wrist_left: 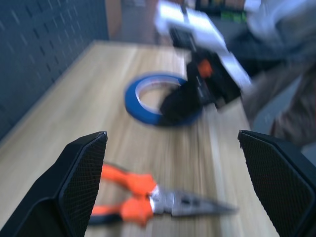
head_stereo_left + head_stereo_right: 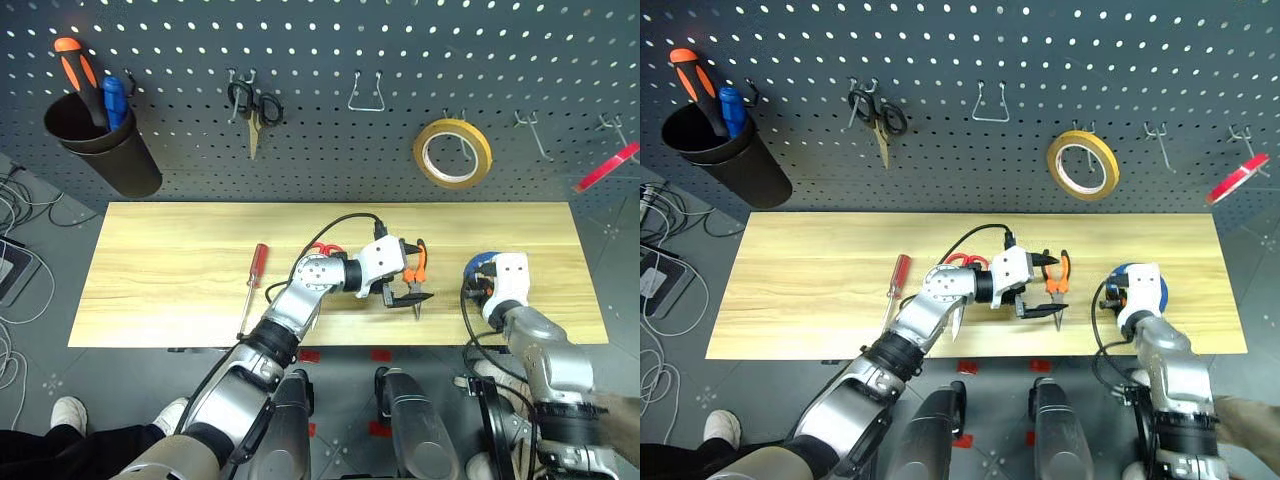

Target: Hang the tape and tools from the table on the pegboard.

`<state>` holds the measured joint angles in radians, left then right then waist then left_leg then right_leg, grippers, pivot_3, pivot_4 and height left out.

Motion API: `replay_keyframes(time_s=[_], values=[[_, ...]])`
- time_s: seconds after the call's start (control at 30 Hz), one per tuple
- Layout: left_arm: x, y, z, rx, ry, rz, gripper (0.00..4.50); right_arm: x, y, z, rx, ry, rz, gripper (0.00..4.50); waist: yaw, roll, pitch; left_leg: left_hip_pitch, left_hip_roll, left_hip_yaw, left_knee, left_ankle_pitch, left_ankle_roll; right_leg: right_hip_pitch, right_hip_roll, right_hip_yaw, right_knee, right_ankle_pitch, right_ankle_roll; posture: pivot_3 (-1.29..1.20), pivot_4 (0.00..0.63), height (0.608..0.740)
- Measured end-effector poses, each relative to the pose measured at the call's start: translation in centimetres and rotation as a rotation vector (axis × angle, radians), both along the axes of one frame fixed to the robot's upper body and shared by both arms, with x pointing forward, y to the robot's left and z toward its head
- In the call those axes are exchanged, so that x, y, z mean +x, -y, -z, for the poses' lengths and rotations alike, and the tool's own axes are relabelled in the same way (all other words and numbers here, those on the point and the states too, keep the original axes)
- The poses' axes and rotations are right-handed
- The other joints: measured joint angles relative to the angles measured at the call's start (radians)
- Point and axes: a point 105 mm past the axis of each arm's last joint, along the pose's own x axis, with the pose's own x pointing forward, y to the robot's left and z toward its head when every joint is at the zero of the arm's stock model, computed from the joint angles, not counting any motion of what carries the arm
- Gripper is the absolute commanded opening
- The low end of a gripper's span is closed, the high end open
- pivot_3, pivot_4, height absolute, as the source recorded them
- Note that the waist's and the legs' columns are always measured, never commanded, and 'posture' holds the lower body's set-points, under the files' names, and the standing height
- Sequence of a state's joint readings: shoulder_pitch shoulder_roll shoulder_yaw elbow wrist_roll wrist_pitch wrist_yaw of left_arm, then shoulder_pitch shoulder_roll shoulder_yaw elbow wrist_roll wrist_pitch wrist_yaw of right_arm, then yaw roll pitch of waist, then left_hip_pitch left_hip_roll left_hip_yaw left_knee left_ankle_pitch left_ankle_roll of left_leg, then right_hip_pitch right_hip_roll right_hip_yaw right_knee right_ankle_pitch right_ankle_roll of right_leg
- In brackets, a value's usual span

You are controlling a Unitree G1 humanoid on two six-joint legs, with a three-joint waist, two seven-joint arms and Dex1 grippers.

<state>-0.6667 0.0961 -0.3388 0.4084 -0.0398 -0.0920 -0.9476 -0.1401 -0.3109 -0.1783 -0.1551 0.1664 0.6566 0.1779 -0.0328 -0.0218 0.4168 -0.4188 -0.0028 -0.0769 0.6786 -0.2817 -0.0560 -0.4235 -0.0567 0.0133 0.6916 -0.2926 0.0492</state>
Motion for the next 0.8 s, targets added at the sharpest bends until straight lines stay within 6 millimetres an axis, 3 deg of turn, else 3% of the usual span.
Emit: replay_keyframes(time_s=[0.13, 0.23, 0.37, 0.47, 0.57, 0.8], values=[[-0.7, -1.0, -1.9, -0.059, 0.003, -0.038, 4.50, -0.8, -0.2, -3.0, -0.121, 0.164, 0.030, 0.68, -0.005, 0.003, -0.020, -0.001, 0.000, 0.000, 0.000, 0.001, -0.001, -0.002, 0.000, 0.000, 0.001, 0.000, 0.000, -0.08, 0.256, 0.740], [-1.2, -1.9, -2.3, -0.065, 0.010, -0.070, 4.50, -1.4, -0.1, -5.0, -0.263, 0.302, 0.071, 0.68, -0.010, 0.007, -0.060, -0.001, -0.001, 0.002, -0.002, 0.001, -0.002, -0.002, 0.000, 0.000, -0.003, 0.000, 0.000, -0.10, 0.225, 0.740], [-0.9, -1.5, -2.8, -0.101, -0.010, -0.124, 4.50, -1.7, -0.5, -7.5, -0.374, 0.491, 0.127, 0.68, -0.009, 0.008, -0.109, -0.001, -0.002, 0.004, -0.001, 0.001, -0.002, 0.001, -0.001, 0.000, -0.006, 0.001, 0.002, -0.13, 0.161, 0.740], [-0.3, -0.5, -4.3, -0.142, 0.016, -0.137, 4.50, -1.3, -0.8, -9.3, -0.403, 0.611, 0.166, 0.68, -0.009, 0.008, -0.144, -0.001, -0.003, 0.005, -0.002, 0.001, -0.002, 0.003, -0.001, 0.000, -0.011, 0.003, 0.004, -0.13, 0.139, 0.740], [0.4, -0.1, -5.0, -0.163, 0.030, -0.153, 4.50, -0.9, -1.0, -10.2, -0.410, 0.682, 0.189, 0.68, -0.010, 0.009, -0.176, 0.001, -0.003, 0.006, -0.003, 0.001, -0.001, 0.004, -0.001, 0.001, -0.012, 0.003, 0.005, -0.12, 0.128, 0.740], [1.2, 0.3, -4.7, -0.175, 0.027, -0.168, 4.50, 0.3, -2.0, -11.1, -0.355, 0.757, 0.143, 0.68, -0.021, 0.012, -0.200, 0.001, -0.003, 0.007, -0.004, 0.001, -0.001, 0.004, -0.001, 0.002, -0.012, 0.003, 0.004, -0.10, 0.128, 0.740]])
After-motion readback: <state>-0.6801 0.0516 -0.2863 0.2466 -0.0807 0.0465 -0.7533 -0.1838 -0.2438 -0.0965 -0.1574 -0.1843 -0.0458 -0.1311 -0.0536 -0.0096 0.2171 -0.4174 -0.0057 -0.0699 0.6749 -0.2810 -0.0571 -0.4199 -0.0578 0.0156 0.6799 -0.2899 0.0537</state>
